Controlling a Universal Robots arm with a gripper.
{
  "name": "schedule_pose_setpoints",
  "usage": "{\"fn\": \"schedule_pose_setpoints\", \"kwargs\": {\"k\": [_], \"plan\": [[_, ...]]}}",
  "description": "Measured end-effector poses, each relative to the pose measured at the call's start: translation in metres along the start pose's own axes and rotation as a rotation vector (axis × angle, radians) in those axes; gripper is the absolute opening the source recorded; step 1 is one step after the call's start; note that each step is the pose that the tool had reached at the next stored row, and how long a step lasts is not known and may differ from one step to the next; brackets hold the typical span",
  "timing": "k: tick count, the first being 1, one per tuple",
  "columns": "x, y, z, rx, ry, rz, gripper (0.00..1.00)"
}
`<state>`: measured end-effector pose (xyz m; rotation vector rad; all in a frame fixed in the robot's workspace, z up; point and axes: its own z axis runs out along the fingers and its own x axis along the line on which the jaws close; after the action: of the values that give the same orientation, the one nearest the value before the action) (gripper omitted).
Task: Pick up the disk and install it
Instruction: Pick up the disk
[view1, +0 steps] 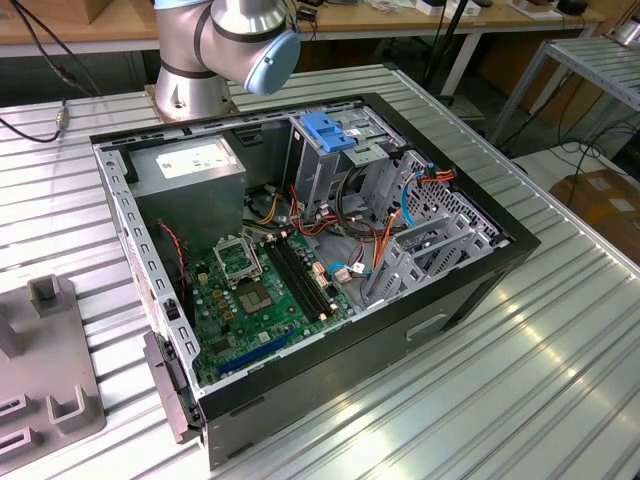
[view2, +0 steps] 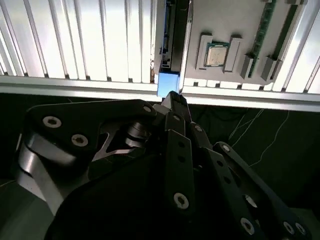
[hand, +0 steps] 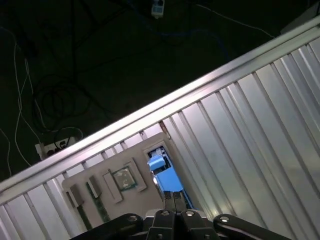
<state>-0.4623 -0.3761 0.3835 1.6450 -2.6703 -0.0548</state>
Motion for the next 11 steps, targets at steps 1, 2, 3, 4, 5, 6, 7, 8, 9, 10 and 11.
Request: {"fn": "schedule_pose_setpoints", "kwargs": {"k": [1,2,3,4,5,6,7,8,9,10,11], "plan": [[0.0,0.0,0.0002,-0.0003,0.0006,-0.017,0.11],[0.0,0.0,0.0006,-0.0004,0.0017,-0.043,0.17],[0.0,0.0,0.0013,0.0,0.0046,-0.078,0.23],[0.0,-0.0001,0.0019,-0.0001,0.0064,-0.104,0.23],[0.0,-0.0001,0.0025,-0.0001,0.0076,-0.124,0.35],[0.0,-0.0001,0.003,-0.0001,0.0084,-0.142,0.42],[0.0,-0.0001,0.0038,-0.0001,0.0092,-0.162,0.42],[0.0001,-0.0002,0.0046,0.0001,0.0099,-0.182,0.47],[0.0001,-0.0002,0.0061,0.0009,0.0109,-0.221,0.54],[0.0001,-0.0002,0.0072,0.0016,0.0113,-0.246,0.54],[0.0001,-0.0002,0.008,0.0018,0.0117,-0.265,0.54]]}}
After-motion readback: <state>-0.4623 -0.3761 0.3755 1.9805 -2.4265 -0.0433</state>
